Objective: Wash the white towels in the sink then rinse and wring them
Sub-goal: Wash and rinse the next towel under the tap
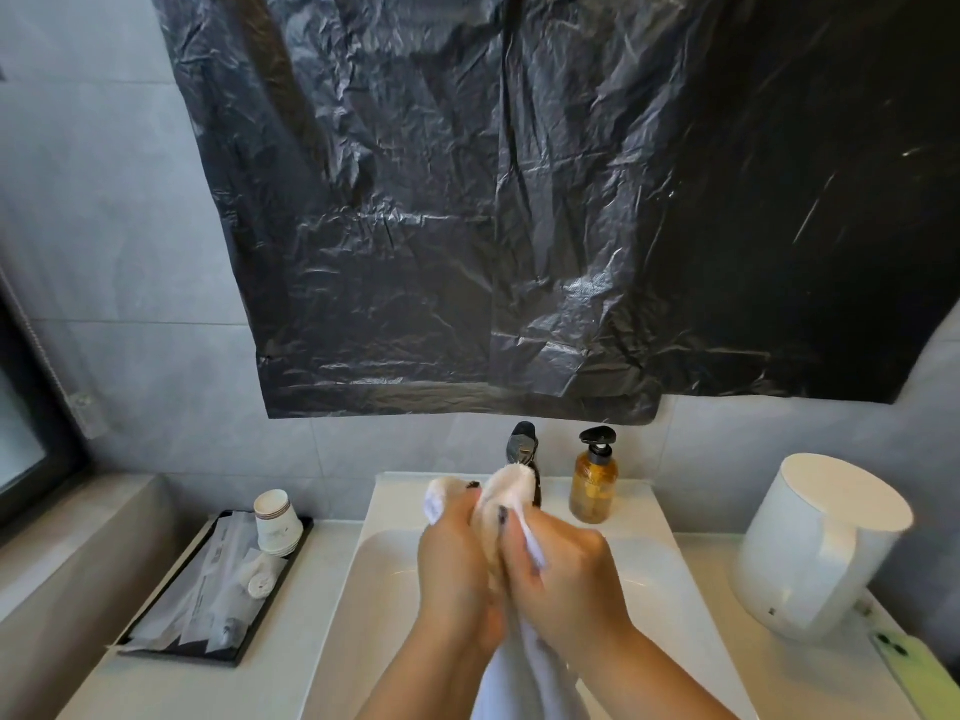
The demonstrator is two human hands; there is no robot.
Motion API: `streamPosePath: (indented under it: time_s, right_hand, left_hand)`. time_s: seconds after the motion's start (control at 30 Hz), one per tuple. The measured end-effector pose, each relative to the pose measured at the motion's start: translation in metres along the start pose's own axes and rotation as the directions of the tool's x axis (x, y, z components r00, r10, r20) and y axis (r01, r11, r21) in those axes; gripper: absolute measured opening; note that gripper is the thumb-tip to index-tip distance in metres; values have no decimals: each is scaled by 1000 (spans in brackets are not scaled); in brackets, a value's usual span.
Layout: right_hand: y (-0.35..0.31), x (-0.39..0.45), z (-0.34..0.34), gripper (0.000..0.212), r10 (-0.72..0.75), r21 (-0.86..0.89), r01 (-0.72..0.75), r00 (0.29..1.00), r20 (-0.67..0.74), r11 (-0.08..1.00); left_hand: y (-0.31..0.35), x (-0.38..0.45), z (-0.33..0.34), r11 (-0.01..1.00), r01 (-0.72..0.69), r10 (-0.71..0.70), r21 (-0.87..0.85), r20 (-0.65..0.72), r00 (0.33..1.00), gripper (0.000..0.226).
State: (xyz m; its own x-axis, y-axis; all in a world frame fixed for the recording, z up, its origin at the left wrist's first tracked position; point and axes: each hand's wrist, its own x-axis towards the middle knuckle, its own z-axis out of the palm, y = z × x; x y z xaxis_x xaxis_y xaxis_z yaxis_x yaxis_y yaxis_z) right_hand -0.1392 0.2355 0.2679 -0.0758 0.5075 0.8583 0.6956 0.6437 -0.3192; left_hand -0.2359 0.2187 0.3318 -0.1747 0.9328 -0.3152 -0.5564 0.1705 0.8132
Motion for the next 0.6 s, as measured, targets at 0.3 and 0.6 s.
streamPosePath:
  time_s: [0.3,0.6]
  right_hand:
    - [-28,25,-4,42,318,248,-282,941,-115,927]
    - [3,-28,-17,39,458,328,-517,855,245,790]
  left_hand:
    - [-29,-9,-1,965,-91,66,246,107,992,27]
    - [4,-5,-5,996,80,-86,42,198,976,21]
